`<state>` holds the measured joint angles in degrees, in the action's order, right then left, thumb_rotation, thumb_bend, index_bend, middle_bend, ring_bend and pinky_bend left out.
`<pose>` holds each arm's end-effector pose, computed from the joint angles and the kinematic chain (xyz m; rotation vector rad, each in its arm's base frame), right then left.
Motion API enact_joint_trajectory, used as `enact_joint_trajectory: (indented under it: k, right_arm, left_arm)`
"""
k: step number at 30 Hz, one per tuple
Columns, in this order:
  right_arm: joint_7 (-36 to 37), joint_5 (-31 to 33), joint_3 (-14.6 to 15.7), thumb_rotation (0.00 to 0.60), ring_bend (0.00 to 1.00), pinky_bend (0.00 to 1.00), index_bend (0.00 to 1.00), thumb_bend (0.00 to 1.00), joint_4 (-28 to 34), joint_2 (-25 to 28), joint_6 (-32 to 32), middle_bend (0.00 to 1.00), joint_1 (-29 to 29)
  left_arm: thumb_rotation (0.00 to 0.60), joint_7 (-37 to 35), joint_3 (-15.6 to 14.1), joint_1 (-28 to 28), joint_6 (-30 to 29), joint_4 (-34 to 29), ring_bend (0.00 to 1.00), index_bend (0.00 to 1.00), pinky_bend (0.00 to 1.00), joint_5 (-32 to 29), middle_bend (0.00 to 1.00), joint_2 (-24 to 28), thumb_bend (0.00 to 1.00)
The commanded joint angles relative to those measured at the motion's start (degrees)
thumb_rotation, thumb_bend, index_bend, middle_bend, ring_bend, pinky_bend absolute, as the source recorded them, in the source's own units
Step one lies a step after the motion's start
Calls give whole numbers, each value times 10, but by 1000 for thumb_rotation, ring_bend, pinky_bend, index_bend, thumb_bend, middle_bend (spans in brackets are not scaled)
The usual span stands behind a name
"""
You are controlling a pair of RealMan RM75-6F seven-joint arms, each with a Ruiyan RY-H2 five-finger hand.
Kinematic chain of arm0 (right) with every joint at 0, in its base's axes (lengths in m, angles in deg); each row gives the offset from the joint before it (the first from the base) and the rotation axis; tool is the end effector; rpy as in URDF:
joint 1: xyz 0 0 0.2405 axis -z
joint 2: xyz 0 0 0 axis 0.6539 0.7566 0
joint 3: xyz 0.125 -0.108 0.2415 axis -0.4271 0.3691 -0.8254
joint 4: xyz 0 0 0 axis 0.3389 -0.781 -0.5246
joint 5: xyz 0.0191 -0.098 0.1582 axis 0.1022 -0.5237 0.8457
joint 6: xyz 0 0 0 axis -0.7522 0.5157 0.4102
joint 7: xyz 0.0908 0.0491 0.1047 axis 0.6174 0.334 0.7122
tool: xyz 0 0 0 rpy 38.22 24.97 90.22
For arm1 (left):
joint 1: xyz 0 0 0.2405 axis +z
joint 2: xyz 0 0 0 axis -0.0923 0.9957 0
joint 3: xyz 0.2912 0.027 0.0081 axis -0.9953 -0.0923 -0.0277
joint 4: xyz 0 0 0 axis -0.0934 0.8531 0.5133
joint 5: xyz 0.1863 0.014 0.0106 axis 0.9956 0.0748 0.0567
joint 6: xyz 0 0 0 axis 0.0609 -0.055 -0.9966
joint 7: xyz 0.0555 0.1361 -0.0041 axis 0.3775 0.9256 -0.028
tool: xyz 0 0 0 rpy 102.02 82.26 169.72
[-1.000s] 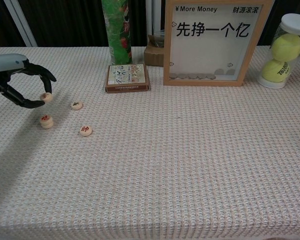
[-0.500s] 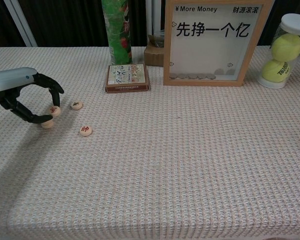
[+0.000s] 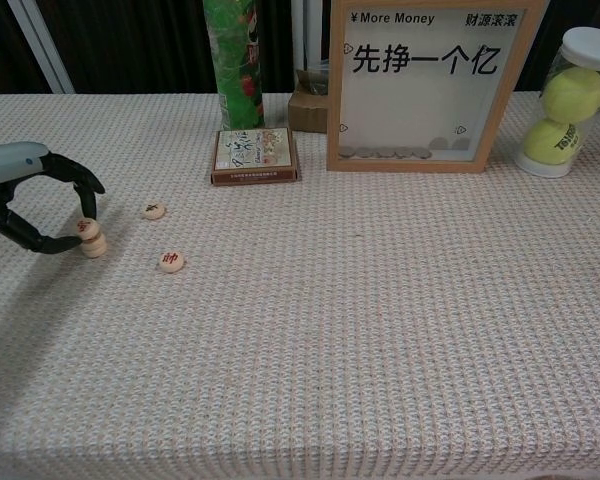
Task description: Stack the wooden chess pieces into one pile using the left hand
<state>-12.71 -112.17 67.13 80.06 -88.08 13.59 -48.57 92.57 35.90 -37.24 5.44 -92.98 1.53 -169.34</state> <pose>-0.3246 -0.1905 0.2185 1.4590 -1.0929 0.8098 -0.2496 0.3066 0.0378 -1.6720 -1.2880 -0.8021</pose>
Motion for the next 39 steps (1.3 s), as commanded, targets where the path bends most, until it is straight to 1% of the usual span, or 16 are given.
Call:
enact_joint_trajectory:
  k: [1,19,27,39]
  right_arm:
    - [0,0,0,600,0,0,0,336,0,0,0,0,0]
    - [0,5,0,600,0,0,0,336,1,3,-4,0,-1]
    - [-2,7,-1,600,0,0,0,336,2,3,-6,0,-1]
    - [-2,7,0,600,0,0,0,336,2,3,-7,0,-1]
  left_arm:
    - [600,-9,0,3,2,12,0,486,15,2,174,-7,327]
    - [600,-23,7,0,20,41,0,476,15,1,173,-16,326]
    - [600,-28,7,1,24,40,0,444,14,8,174,-13,327]
    - [600,-35,7,3,26,36,0,432,14,10,173,-9,326]
